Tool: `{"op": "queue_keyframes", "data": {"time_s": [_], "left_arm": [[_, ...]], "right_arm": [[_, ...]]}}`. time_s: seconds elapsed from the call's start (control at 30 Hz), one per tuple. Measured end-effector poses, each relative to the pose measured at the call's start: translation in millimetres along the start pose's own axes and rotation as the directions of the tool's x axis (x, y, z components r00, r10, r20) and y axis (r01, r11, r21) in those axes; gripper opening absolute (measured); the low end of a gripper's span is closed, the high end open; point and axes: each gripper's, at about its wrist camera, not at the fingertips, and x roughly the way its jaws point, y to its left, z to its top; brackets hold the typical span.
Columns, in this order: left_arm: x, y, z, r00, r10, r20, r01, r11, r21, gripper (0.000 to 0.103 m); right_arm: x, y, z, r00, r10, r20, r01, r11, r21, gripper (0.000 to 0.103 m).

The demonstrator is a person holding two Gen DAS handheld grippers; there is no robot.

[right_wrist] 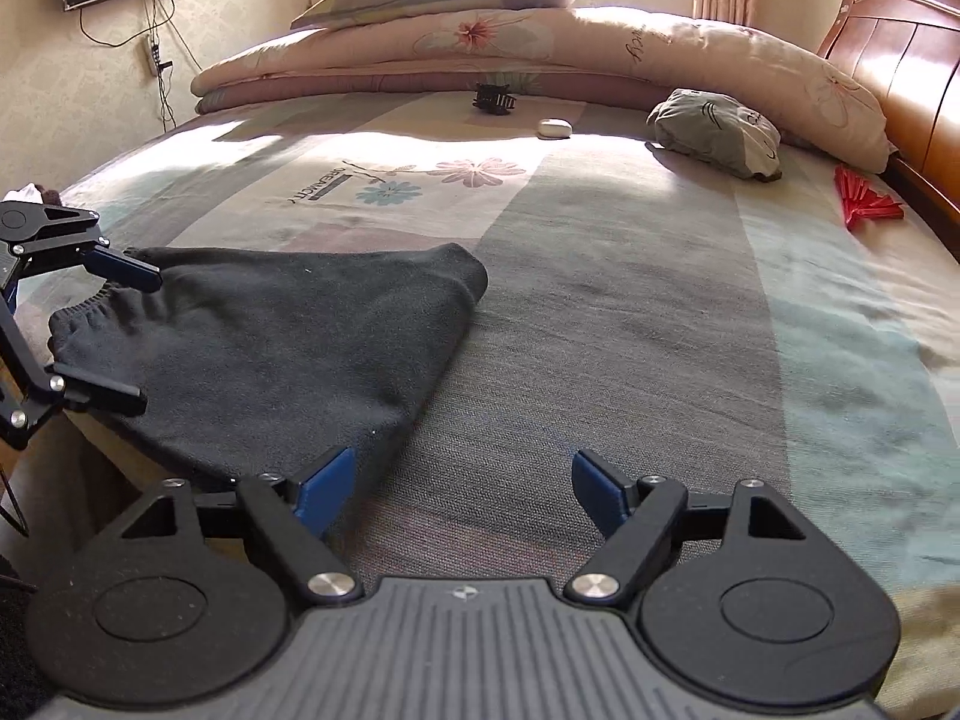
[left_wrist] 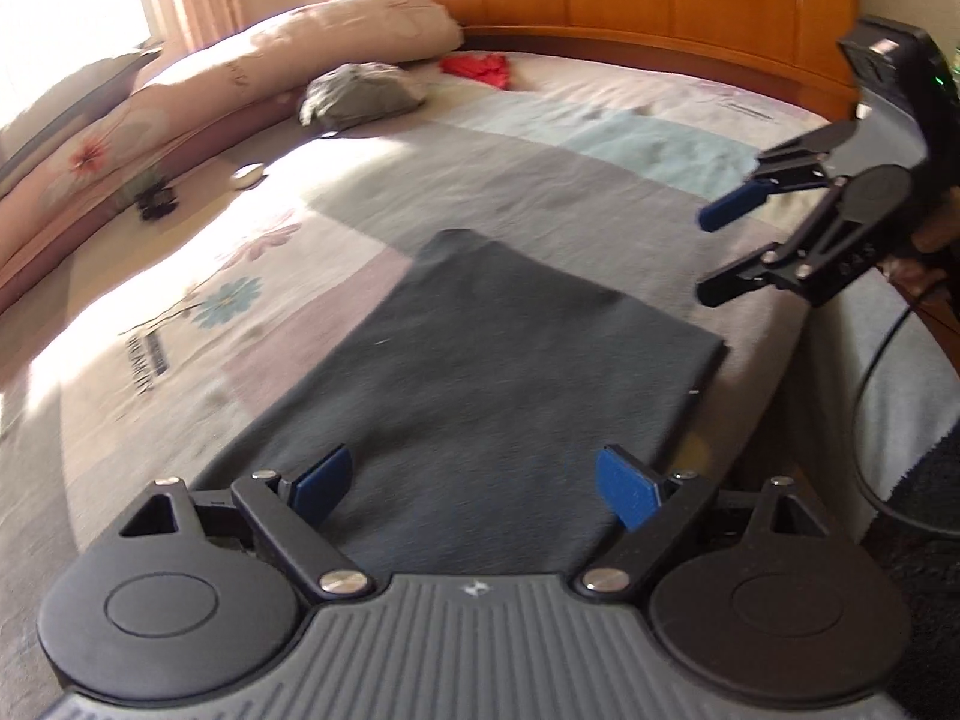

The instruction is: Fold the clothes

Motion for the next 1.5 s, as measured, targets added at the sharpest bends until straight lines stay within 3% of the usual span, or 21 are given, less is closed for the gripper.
{"op": "queue_keyframes", "data": {"time_s": [0.23, 0.47, 0.6, 0.8, 1.13, 1.27, 1.37, 1.5], "left_arm": [[26.6, -58.2, 5.8, 0.999, -0.051, -0.01, 0.052, 0.983, 0.175, 0.089], [51.1, -76.9, 26.6, 0.994, 0.106, 0.038, -0.112, 0.956, 0.272, 0.089], [36.6, -67.0, 42.4, 0.995, 0.065, 0.077, -0.081, 0.97, 0.229, 0.089], [33.3, -54.7, 49.2, 0.997, 0.039, 0.073, -0.052, 0.982, 0.183, 0.089], [26.6, -28.6, 48.4, 0.997, -0.026, 0.073, 0.023, 0.999, 0.034, 0.089], [16.9, -17.1, 43.1, 0.994, -0.062, 0.091, 0.065, 0.997, -0.036, 0.089], [10.2, -6.8, 34.9, 0.992, -0.067, 0.105, 0.075, 0.994, -0.083, 0.089], [23.3, 7.4, 16.3, 1.0, 0.012, 0.028, -0.009, 0.994, -0.113, 0.089]], "right_arm": [[-13.7, -0.6, -14.6, 1.0, 0.014, 0.006, -0.014, 1.0, -0.017, 0.091], [-18.1, 7.1, -25.5, 1.0, 0.005, -0.007, -0.005, 0.997, -0.078, 0.091], [-17.4, 19.7, -26.3, 1.0, 0.002, -0.001, -0.002, 0.99, -0.144, 0.092], [-4.9, 56.6, -16.5, 1.0, 0.012, 0.025, -0.004, 0.959, -0.284, 0.092], [17.0, 87.3, -7.3, 0.981, -0.108, 0.161, 0.167, 0.893, -0.418, 0.092], [23.3, 86.4, -15.7, 0.948, -0.247, 0.202, 0.315, 0.831, -0.458, 0.093], [26.0, 68.0, -25.2, 0.951, -0.273, 0.143, 0.308, 0.853, -0.422, 0.097], [20.9, 55.8, -31.9, 0.967, -0.238, 0.095, 0.257, 0.899, -0.355, 0.097]]}}
